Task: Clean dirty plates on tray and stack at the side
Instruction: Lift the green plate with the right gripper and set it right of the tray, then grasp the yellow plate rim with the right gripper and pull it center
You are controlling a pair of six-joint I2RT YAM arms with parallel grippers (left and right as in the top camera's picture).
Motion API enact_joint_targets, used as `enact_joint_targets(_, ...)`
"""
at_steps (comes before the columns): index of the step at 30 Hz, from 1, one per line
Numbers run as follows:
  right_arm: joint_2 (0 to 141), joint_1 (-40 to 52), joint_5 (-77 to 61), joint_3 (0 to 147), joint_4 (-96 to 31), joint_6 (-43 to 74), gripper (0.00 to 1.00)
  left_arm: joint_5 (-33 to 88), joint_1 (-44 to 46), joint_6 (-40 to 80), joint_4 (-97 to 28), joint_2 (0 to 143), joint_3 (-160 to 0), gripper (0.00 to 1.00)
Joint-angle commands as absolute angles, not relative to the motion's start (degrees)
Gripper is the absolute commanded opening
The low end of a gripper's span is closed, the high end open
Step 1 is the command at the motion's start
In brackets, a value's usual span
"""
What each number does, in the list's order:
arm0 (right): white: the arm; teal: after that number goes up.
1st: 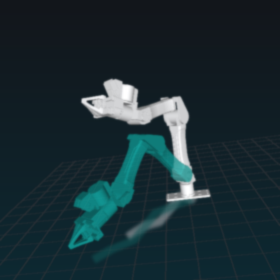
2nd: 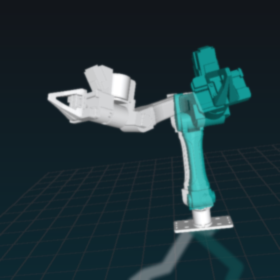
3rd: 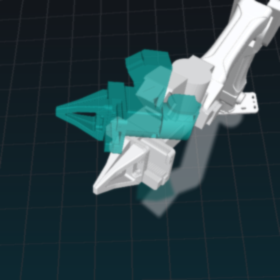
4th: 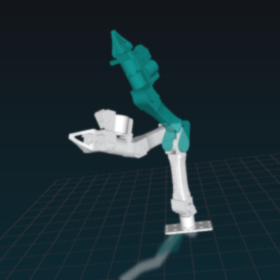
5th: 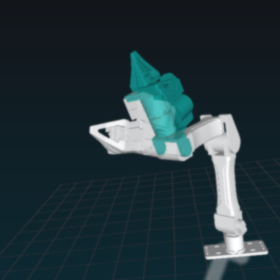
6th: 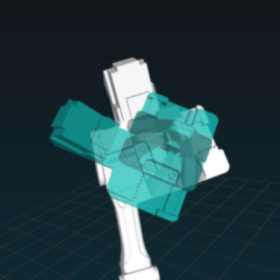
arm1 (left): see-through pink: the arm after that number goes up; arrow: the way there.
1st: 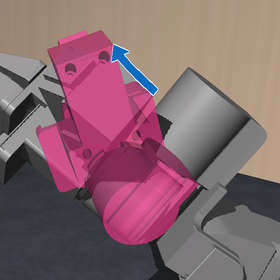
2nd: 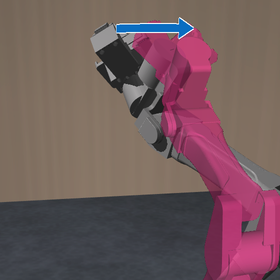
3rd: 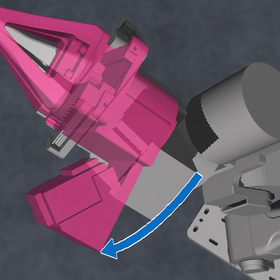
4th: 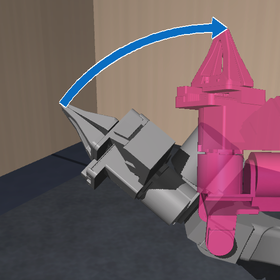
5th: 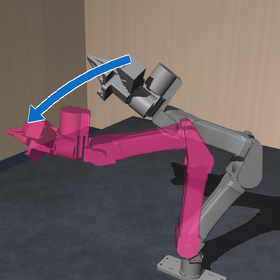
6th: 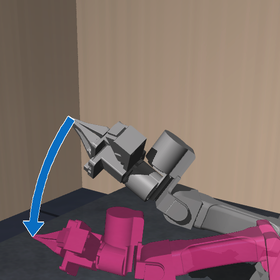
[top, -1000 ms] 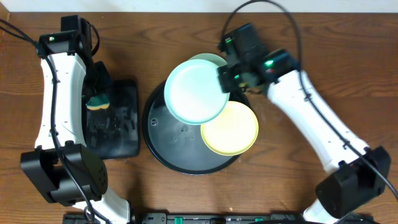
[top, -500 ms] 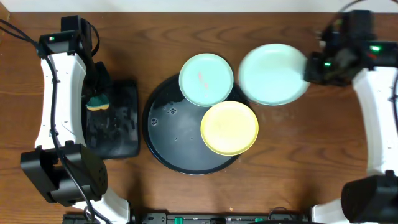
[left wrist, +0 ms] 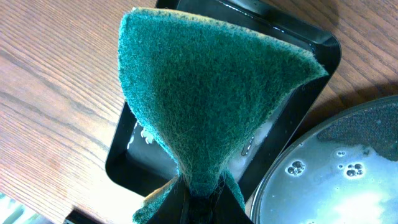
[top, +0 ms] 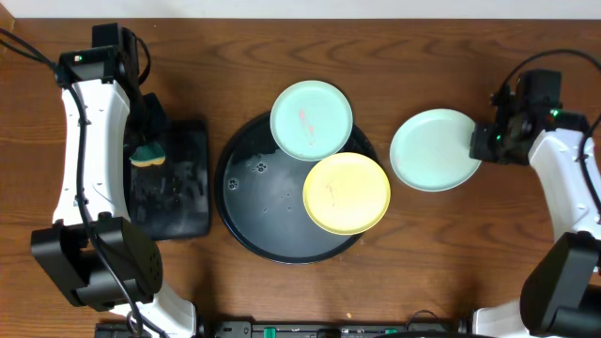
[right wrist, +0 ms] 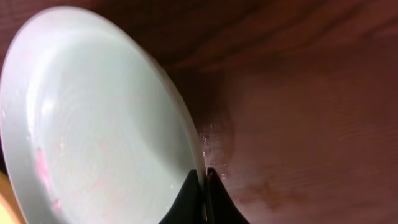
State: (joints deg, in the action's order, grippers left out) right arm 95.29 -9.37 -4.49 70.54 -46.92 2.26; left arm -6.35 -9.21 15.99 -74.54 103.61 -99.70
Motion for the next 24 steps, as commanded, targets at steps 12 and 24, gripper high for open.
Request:
enact_joint_targets(12, 95.83, -9.89, -5.82, 53.21, -24.12, 3.86, 0.11, -6.7, -9.26, 14.81, -74.54, 102.98, -100.36, 0.07)
enact_joint_targets(24, 95.37, -8.29, -17.82, 78.32, -49.98, 5.21, 0.53, 4.49, -9.17, 3.22, -72.36, 102.35, -101.03, 0.07)
